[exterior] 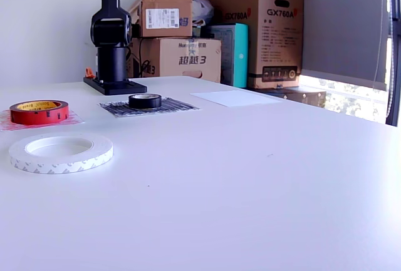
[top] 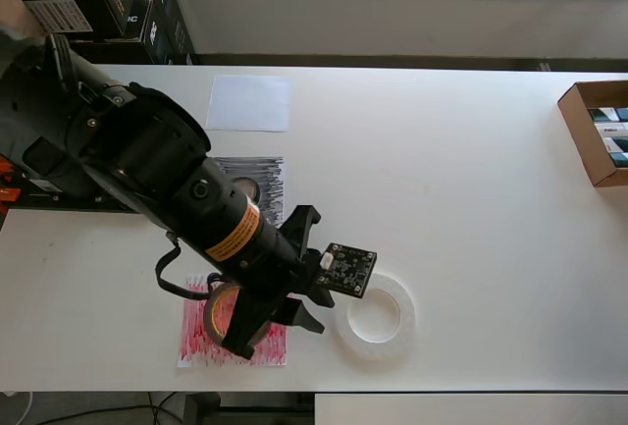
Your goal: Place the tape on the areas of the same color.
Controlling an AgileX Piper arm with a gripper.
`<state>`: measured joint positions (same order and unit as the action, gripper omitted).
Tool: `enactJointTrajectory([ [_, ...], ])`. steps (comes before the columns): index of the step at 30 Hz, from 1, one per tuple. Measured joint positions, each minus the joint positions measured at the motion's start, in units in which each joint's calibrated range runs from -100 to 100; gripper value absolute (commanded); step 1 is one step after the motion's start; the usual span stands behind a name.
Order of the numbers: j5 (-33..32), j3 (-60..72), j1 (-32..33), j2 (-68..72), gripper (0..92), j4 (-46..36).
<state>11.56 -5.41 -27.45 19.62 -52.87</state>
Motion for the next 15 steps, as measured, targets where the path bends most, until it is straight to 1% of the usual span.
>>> enactJointTrajectory([
  [7, -7.0, 3.9, 2.5, 10.3, 32.2, 0.2],
  [15, -14.0, 3.9, 2.6, 18.0, 32.2, 0.2],
])
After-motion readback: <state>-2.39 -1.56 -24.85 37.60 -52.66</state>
